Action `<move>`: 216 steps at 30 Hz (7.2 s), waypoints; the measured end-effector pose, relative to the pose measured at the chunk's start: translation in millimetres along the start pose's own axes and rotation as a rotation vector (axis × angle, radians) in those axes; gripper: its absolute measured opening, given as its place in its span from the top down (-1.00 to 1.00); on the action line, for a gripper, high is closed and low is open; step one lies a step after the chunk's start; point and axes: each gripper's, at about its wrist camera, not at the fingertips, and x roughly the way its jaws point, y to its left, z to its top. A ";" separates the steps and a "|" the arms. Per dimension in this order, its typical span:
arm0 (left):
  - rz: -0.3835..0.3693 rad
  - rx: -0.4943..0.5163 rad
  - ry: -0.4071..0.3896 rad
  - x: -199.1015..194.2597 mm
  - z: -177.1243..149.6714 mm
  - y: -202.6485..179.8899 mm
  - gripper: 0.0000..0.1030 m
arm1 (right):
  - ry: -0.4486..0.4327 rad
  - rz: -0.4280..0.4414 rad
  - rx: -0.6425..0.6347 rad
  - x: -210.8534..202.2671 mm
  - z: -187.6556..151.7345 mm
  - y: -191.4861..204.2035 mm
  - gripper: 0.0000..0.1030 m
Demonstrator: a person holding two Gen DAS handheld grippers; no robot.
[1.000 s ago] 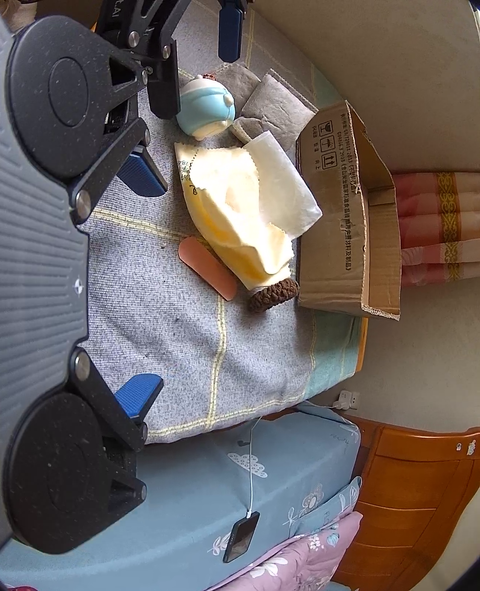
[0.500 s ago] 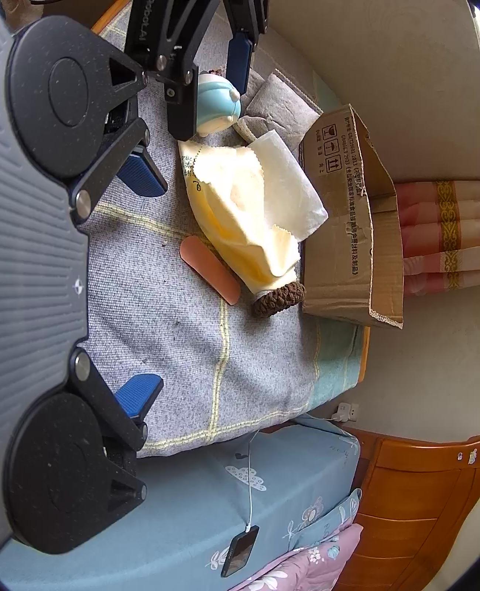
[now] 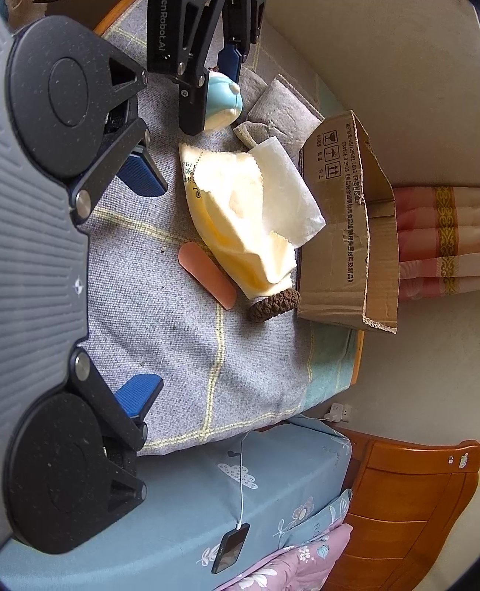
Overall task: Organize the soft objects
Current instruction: 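Grasp the yellow cloth with the right gripper while the left gripper holds the toy, then lift the yellow cloth with the right gripper while the left gripper carries the toy, then release the toy into the box with the left gripper while the right gripper drops the cloth, then move both grippers back toward the remaining items on the blanket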
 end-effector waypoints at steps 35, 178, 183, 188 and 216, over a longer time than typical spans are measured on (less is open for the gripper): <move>0.110 -0.173 0.003 -24.1 -30.3 49.7 0.09 | -0.067 0.106 -0.218 43.1 32.2 43.3 -1.00; 0.220 -0.135 -0.100 -38.2 69.5 76.5 -0.96 | -0.165 0.042 -0.128 68.2 226.1 8.0 -0.93; 0.195 -0.131 -0.103 -41.1 60.1 73.0 -0.99 | -0.160 -0.016 -0.111 49.3 199.0 7.3 -1.00; 0.187 -0.145 -0.073 -37.2 48.7 71.6 -0.99 | -0.155 -0.061 -0.099 34.8 164.5 7.5 -1.00; 0.176 -0.024 -0.045 -8.2 30.9 34.3 -0.99 | 0.002 -0.156 0.093 87.4 67.5 -19.4 -1.00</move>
